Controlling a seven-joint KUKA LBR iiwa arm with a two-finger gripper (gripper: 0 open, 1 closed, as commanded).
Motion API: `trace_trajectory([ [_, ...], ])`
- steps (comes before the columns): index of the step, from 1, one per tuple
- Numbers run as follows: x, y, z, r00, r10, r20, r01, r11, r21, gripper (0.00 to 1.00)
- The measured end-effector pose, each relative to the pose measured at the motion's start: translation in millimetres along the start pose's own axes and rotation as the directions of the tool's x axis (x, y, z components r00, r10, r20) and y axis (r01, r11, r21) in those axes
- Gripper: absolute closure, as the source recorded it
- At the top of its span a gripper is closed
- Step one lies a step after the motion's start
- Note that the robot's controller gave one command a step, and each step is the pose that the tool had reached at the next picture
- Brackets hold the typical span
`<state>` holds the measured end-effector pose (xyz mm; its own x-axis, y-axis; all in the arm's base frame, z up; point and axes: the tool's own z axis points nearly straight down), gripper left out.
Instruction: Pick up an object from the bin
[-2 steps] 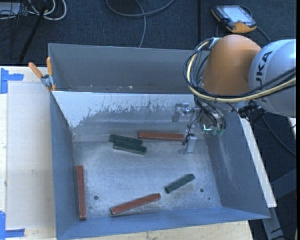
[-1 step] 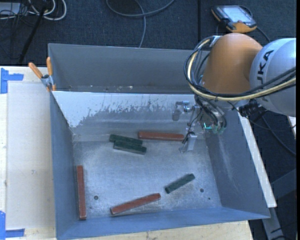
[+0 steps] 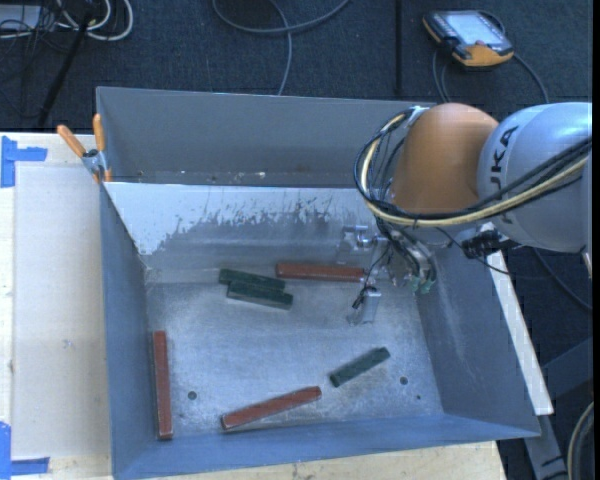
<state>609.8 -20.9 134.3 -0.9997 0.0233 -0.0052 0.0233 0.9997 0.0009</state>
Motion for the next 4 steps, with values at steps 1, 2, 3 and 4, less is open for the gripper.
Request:
trace_trajectory([
  [1, 2.2, -2, 15, 1.000, 0.008, -0.005, -0.008, 1.000, -0.001, 0.00],
  [2, 0.9, 6, -15, 0.997, 0.077, -0.010, -0.077, 0.997, 0.002, 0.00],
  [3, 0.2, 12, -26, 1.000, 0.017, -0.003, -0.017, 1.000, 0.001, 0.00],
  [4, 14.7, -2, -32, 0.966, -0.260, -0.015, 0.260, 0.966, -0.002, 0.00],
])
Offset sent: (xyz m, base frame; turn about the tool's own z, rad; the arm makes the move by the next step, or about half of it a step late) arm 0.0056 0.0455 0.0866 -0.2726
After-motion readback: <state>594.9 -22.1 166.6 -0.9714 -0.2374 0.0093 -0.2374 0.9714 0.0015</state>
